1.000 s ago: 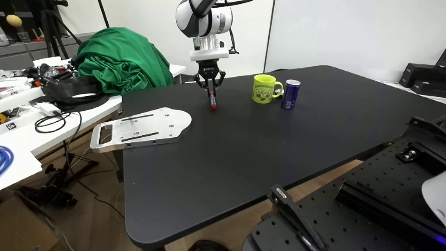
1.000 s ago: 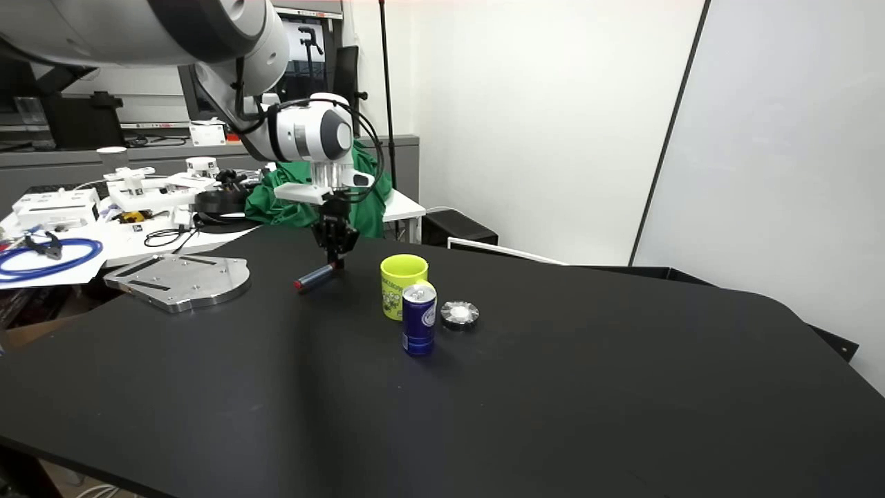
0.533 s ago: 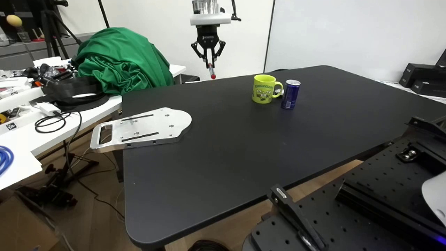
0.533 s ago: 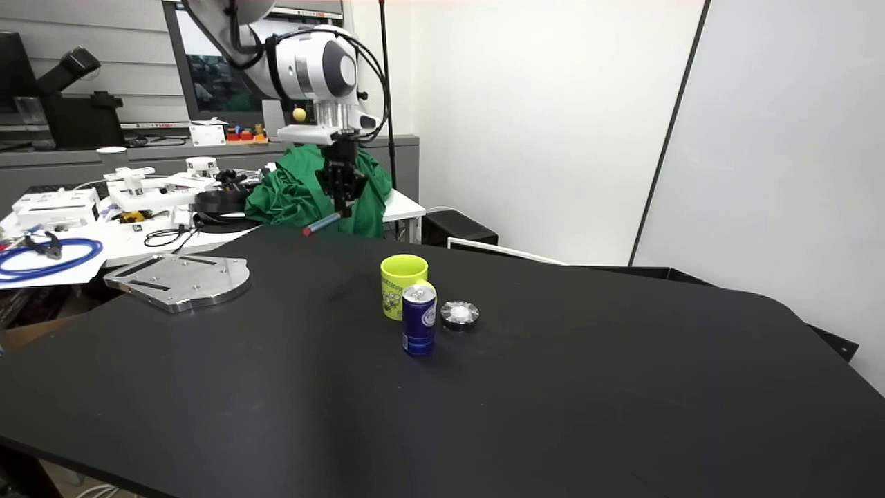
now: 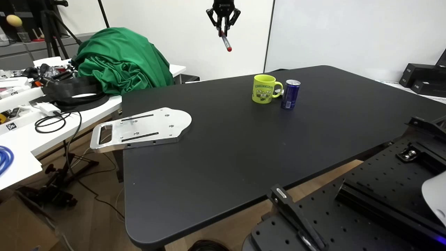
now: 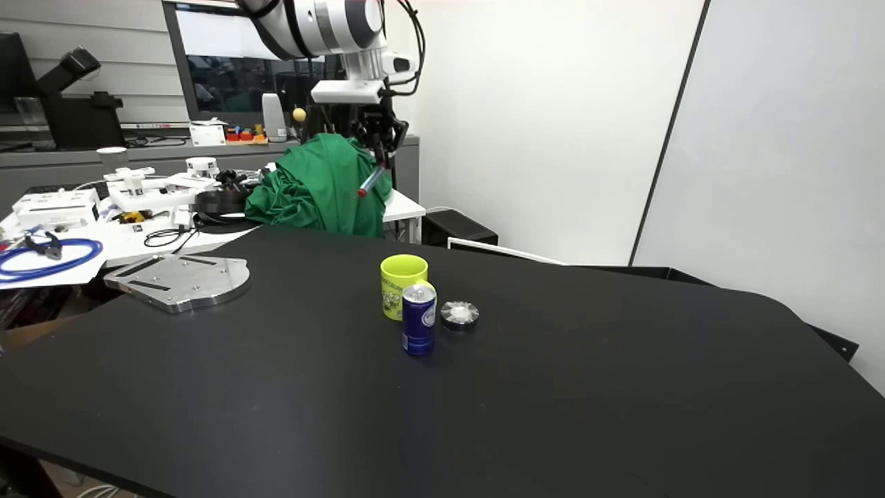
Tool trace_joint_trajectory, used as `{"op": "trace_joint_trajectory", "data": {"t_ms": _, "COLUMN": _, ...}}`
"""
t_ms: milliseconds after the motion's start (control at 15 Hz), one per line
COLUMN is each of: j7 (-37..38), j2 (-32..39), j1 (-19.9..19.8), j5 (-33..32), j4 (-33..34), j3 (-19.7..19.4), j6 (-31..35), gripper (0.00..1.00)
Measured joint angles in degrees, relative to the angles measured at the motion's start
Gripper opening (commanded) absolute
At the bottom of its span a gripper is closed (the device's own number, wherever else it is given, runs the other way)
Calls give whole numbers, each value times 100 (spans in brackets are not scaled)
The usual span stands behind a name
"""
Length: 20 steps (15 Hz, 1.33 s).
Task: Put the marker in the mug
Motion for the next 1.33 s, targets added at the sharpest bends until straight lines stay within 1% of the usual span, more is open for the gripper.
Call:
{"op": "trace_joint_trajectory", "data": {"t_ms": 267, "j7": -116, "j2": -602, "j1": -207, "j5": 46, "j4": -1103, "j3": -6, "j6": 1913, "gripper": 5}}
{"op": "trace_joint_trajectory", "data": {"t_ms": 333, "j7": -158, "j2": -729, "j1": -273, "j5": 120, "j4": -1413, "j3": 5, "j6": 2276, "gripper": 5}}
{"op": "trace_joint_trajectory", "data": {"t_ms": 533, "j7": -413, "j2": -1116, "j1": -504, "j5": 403, "j4": -2335, "j3": 64, "j6": 3066, "gripper": 5}}
{"op": "trace_joint_trajectory", "data": {"t_ms": 800, "j7": -788, "j2": -1712, "j1": -819, "j5": 678, "j4": -3625, "j3": 166, "j6": 3670, "gripper": 5}}
{"op": "trace_joint_trajectory", "data": {"t_ms": 1000, "j7": -1005, "j2": -2161, "j1": -1022, "j5": 817, "j4": -4451, "j3": 265, "j6": 3910, "gripper": 5}}
{"op": "trace_joint_trajectory", "data": {"t_ms": 1200, "j7": -1170, "j2": -2474, "j1": -1159, "j5": 916, "j4": -4992, "j3": 329, "j6": 3994, "gripper": 5}}
{"op": "trace_joint_trajectory", "data": {"t_ms": 1333, "j7": -1268, "j2": -2583, "j1": -1267, "j5": 1023, "j4": -5190, "j3": 411, "j6": 4051, "gripper": 5}}
